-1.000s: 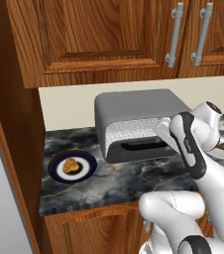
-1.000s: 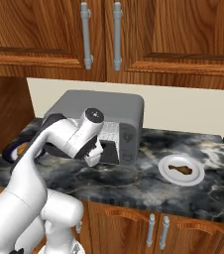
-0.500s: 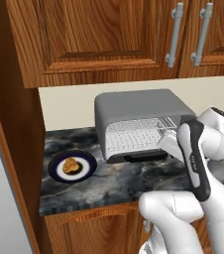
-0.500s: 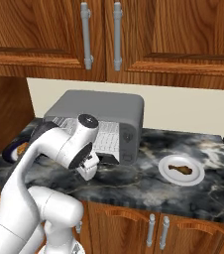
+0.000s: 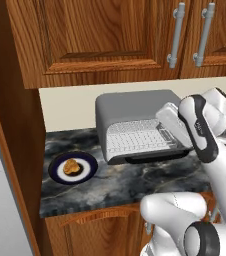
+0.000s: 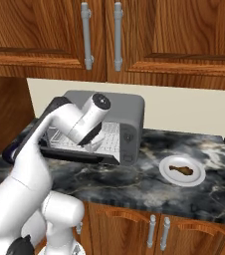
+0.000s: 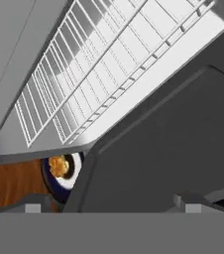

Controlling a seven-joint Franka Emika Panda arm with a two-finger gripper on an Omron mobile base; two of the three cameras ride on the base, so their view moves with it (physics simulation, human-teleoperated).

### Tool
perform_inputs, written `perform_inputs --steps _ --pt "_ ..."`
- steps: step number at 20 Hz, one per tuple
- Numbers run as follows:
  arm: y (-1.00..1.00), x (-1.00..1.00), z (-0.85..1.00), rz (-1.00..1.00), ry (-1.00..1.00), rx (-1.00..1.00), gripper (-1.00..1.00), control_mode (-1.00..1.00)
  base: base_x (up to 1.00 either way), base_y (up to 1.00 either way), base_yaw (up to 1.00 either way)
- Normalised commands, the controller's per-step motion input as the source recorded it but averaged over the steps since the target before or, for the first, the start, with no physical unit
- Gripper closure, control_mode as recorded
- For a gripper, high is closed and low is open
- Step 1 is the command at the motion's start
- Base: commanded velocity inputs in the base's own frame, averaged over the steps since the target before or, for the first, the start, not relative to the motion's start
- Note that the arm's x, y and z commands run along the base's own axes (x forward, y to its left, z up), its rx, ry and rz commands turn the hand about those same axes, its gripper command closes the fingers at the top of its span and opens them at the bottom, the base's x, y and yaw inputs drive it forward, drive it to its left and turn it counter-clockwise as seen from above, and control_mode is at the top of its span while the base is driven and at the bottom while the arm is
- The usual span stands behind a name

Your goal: Open the toaster oven door. Place the bread on the top rack in the toaster oven and place the chicken drumstick on the bottom rack.

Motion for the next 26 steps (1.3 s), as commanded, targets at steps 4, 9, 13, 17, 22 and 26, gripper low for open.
perform_inputs --steps 4,9,13,17,22,26 --pt "0.21 0.70 -0.78 0.00 0.07 -0.17 -1.00 -1.00 0.00 0.00 0.00" --pt "0.00 0.24 -0.98 0.00 0.01 -0.13 -1.00 -1.00 0.00 0.00 0.00" --pt "0.00 -0.61 -1.00 0.00 0.01 -0.01 -1.00 -1.00 0.00 0.00 0.00" --pt "0.00 -0.93 -1.00 0.00 0.01 0.04 -1.00 -1.00 0.00 0.00 0.00" --pt "0.00 -0.13 -0.42 -0.06 -0.09 0.19 -1.00 -1.00 0.00 0.00 0.00" --pt "0.03 0.21 0.72 -0.17 -0.30 0.30 -1.00 -1.00 0.00 0.00 0.00"
